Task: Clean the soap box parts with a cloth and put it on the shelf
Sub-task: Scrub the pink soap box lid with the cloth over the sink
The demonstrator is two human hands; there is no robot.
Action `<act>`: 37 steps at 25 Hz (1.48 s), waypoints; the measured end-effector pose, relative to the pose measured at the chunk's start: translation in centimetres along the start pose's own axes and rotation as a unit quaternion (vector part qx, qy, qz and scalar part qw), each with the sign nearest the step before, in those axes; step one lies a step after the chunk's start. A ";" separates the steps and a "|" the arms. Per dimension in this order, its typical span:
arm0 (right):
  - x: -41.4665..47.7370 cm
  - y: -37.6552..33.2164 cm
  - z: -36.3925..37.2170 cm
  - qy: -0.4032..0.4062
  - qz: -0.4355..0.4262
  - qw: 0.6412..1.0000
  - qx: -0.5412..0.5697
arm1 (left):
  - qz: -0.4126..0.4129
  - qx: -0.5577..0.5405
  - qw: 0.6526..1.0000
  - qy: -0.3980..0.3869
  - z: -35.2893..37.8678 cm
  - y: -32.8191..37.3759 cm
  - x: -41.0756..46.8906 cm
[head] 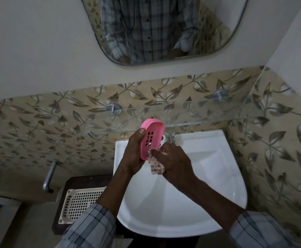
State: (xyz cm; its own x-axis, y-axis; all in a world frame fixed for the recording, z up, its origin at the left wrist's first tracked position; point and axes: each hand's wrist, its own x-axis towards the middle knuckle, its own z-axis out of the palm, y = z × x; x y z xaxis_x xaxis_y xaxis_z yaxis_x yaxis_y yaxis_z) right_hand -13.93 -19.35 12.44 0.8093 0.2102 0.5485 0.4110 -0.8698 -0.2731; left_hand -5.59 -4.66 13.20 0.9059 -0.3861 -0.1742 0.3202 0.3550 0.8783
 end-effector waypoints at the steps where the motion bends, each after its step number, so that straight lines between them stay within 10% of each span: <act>1: -0.3 -0.4 0.5 -0.016 -0.025 0.999 -0.018 | 0.000 0.009 1.000 0.005 0.1 -0.1 0.0; 4: 1.3 -0.4 -0.3 -0.189 0.104 0.968 0.131 | -0.013 0.033 0.999 0.016 -0.4 -1.8 -0.6; 8: 2.3 3.2 -2.5 -0.338 0.336 0.722 0.503 | -0.044 -0.044 0.997 0.042 -1.2 -2.7 -1.2; 14: -2.8 6.1 -2.9 -0.175 0.539 0.581 0.585 | -0.035 -0.244 0.969 -0.022 -3.0 -2.4 -1.8; 17: -2.0 4.9 -2.4 -0.047 0.496 0.657 0.566 | -0.025 -0.260 0.965 -0.015 -3.0 -3.3 -2.2; 20: 0.4 1.5 -3.2 -0.027 0.269 0.891 0.366 | -0.052 -0.252 0.966 -0.007 -2.4 -3.4 -2.4; 22: 0.6 -1.5 -2.7 -0.050 0.114 0.972 0.198 | -0.057 -0.239 0.969 0.004 -1.7 -3.3 -2.5; 28: 0.0 -1.1 -4.2 -0.076 0.165 0.939 0.292 | -0.108 -0.181 0.973 0.091 -1.6 -3.3 -3.0; 33: -0.3 -5.6 -3.0 -0.120 -0.034 0.984 0.131 | -0.135 -0.074 0.979 0.132 -2.2 -5.7 -5.1; 37: -0.5 0.4 -3.6 -0.289 0.001 0.950 0.120 | -0.095 -0.258 0.953 0.127 -2.5 -4.2 -2.7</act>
State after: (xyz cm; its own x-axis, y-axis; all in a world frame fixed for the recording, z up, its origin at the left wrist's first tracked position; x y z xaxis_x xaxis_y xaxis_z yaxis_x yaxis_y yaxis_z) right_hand -15.71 -21.45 14.91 0.8767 0.4793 0.0415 0.4371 -0.7576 -0.4847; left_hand -8.68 -3.01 8.83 0.8352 -0.2900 -0.4673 0.5191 0.6962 0.4957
